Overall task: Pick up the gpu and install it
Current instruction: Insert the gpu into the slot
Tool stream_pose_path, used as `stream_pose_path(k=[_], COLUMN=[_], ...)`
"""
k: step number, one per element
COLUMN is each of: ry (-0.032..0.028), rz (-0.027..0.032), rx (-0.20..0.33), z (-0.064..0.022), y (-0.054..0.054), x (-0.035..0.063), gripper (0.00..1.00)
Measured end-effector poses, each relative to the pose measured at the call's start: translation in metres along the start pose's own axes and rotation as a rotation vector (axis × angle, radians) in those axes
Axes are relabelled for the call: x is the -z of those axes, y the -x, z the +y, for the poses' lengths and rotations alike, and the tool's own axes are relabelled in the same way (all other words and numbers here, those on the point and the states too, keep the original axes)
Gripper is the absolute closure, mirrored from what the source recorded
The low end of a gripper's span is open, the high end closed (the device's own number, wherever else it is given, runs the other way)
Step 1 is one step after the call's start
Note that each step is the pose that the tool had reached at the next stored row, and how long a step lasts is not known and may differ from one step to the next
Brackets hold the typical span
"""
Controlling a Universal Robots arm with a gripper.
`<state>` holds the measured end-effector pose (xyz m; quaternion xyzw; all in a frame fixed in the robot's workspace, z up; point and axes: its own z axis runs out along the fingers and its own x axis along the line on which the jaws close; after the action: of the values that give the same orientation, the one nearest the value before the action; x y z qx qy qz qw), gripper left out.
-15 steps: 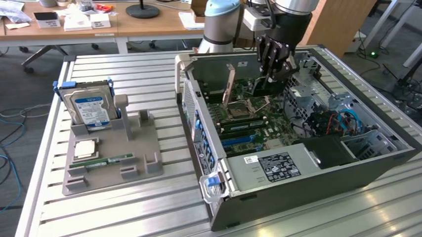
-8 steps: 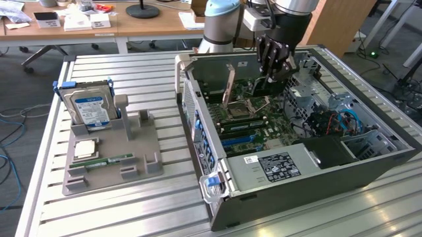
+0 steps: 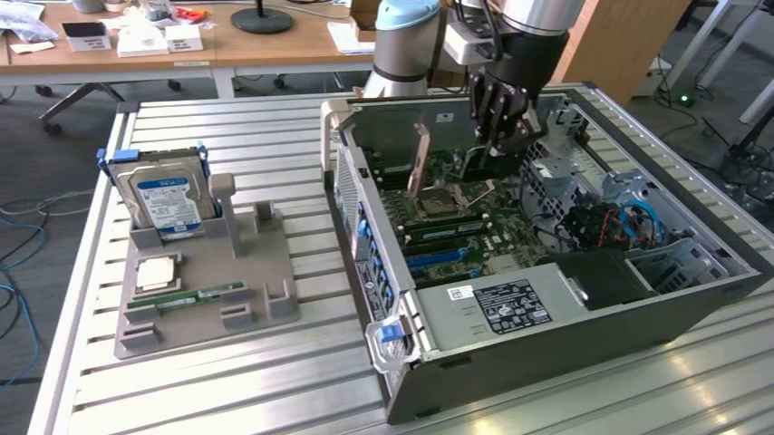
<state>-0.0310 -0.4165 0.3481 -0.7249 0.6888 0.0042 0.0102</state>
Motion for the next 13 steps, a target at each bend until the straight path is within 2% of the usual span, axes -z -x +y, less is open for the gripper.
stream_pose_path(k=[10, 13], ry=[-0.0018, -0.0023], rz=[0.0003, -0.0034], rx=[0.000, 0.000], z=[0.0003, 0.0003], y=[-0.0001, 0.0000], x=[-0.0048, -0.0053], gripper=[0.74, 0.74])
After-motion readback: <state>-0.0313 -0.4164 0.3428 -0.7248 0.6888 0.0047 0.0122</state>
